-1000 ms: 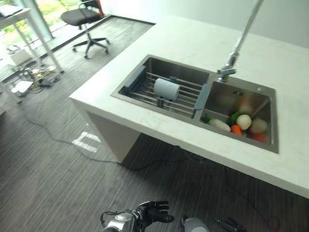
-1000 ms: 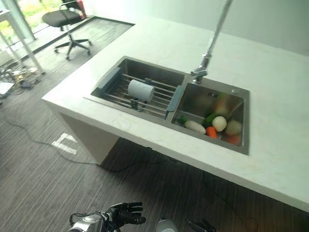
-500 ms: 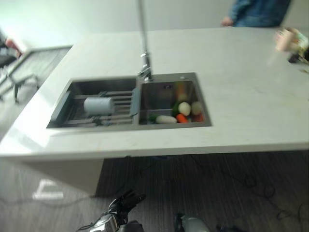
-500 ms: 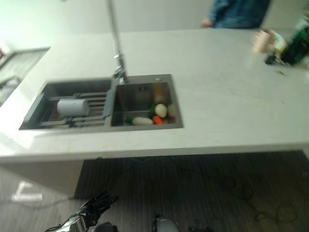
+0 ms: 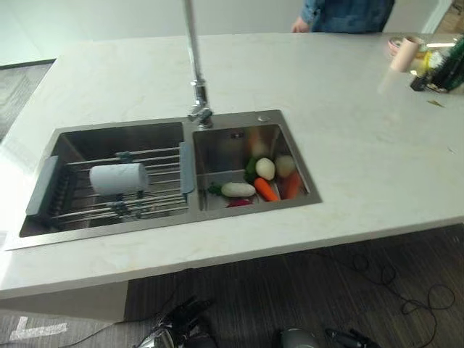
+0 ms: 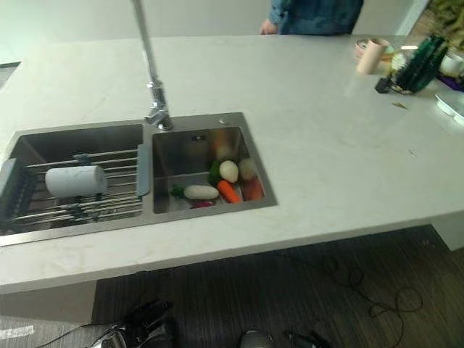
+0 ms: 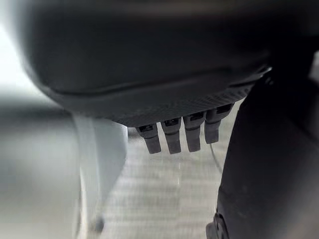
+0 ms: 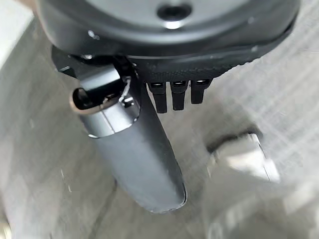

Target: Place the dishes in the dishwasher.

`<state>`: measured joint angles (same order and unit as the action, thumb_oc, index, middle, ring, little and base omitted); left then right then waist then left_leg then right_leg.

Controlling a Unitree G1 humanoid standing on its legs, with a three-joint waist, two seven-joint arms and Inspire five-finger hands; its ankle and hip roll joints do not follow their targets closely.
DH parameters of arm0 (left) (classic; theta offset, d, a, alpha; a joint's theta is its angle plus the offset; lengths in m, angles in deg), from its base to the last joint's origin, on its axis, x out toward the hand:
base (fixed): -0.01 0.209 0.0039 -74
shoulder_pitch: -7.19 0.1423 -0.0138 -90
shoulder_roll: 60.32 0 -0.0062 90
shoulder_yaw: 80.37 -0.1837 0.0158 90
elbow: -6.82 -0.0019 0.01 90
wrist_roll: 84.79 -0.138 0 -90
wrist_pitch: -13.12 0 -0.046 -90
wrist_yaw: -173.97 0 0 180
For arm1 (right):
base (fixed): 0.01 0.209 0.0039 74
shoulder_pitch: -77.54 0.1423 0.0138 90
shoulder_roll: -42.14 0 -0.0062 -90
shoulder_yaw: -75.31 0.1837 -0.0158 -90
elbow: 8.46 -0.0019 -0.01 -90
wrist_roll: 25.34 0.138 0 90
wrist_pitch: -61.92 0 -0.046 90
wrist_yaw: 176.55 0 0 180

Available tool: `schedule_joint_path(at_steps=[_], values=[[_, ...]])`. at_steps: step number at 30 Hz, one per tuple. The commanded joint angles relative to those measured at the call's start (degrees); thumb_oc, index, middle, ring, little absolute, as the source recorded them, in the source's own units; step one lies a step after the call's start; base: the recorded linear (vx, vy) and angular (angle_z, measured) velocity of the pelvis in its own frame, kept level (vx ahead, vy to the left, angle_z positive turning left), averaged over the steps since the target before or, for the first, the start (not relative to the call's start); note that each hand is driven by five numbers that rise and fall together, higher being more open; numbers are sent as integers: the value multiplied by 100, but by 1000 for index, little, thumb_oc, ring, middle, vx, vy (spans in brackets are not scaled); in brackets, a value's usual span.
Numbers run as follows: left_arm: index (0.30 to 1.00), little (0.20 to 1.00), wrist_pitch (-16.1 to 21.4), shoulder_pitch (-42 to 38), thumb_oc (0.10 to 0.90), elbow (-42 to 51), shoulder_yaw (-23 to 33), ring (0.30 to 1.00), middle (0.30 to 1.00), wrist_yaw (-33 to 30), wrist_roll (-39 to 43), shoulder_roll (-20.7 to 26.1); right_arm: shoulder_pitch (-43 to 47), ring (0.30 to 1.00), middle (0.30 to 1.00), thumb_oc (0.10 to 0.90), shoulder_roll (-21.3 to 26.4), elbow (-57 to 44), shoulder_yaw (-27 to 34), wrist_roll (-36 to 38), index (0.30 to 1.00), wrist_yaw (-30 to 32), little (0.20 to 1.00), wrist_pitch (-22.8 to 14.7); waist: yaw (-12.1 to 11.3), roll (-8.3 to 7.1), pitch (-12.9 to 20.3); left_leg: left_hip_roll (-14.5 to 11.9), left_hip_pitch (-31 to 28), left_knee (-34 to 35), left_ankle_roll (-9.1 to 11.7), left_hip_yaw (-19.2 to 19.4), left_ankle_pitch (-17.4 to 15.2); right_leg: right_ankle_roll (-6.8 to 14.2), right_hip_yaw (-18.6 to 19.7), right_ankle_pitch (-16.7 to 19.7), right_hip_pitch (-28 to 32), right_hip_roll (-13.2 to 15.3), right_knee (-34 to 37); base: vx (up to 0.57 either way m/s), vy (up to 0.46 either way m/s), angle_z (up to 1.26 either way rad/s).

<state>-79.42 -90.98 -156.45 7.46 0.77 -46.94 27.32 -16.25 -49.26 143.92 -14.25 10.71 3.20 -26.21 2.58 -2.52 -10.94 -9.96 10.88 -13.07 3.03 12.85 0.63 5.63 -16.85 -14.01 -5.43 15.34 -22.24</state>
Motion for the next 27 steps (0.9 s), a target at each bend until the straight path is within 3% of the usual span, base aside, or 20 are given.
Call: schedule_joint_path(at_steps=[1,3,7,10,13,16,17,23,27], values=[[900,900,-338,209,800,12,-108,900,900,-56,-31,28,45,900,900,800,298,-428,82,-162,900,75,900,-393,-11,8,160,-492,175,-412,265,-36,-872,601,-136,425,-84,393,505,-16,21,-14],[900,900,-463,267,800,16,-105,900,900,-124,163,-2,56,900,900,800,303,-471,69,-228,900,82,900,-336,-44,8,185,-525,179,-412,284,25,-875,643,-198,448,-120,473,505,9,14,-10],[900,900,-613,361,800,115,52,900,900,436,543,-38,62,900,900,800,294,-389,120,-390,900,25,900,-305,-161,21,246,-561,216,-412,314,29,-863,704,-368,464,-99,582,505,28,9,12],[900,900,-917,488,800,447,103,900,900,789,779,-32,63,900,900,800,369,-172,241,-550,900,-101,900,-386,-338,152,307,-490,160,-412,373,-86,-1012,778,-516,292,110,638,505,109,64,18],[900,900,-1255,728,800,923,339,900,900,1994,1388,133,223,900,900,800,521,4,296,-788,900,-194,900,-387,-605,389,364,-384,224,-412,390,-264,-990,801,-731,229,290,742,505,67,68,33],[900,900,-1527,977,800,1317,700,900,900,2819,1926,357,288,900,900,800,642,41,341,-915,900,-219,900,-388,-788,537,416,-311,284,-412,405,-436,-969,763,-838,134,414,726,505,-15,30,25],[900,900,-1494,1081,800,1461,886,900,900,2954,2078,482,333,900,900,800,724,81,397,-931,900,-250,900,-356,-880,618,437,-267,405,-412,351,-497,-838,688,-947,187,416,724,505,-88,29,41],[900,900,-840,1225,800,1607,1746,900,900,2677,2498,1235,394,900,900,800,841,317,422,-897,900,-278,900,-328,-1127,795,508,-96,489,-412,358,-748,-802,665,-1077,67,628,727,505,-22,-2,35],[900,900,34,1287,800,1381,2600,900,900,2030,2094,2006,391,900,900,800,832,469,363,-791,900,-262,900,-395,-1297,903,601,30,475,-412,416,-970,-883,706,-1078,-116,790,743,505,56,-36,28]])
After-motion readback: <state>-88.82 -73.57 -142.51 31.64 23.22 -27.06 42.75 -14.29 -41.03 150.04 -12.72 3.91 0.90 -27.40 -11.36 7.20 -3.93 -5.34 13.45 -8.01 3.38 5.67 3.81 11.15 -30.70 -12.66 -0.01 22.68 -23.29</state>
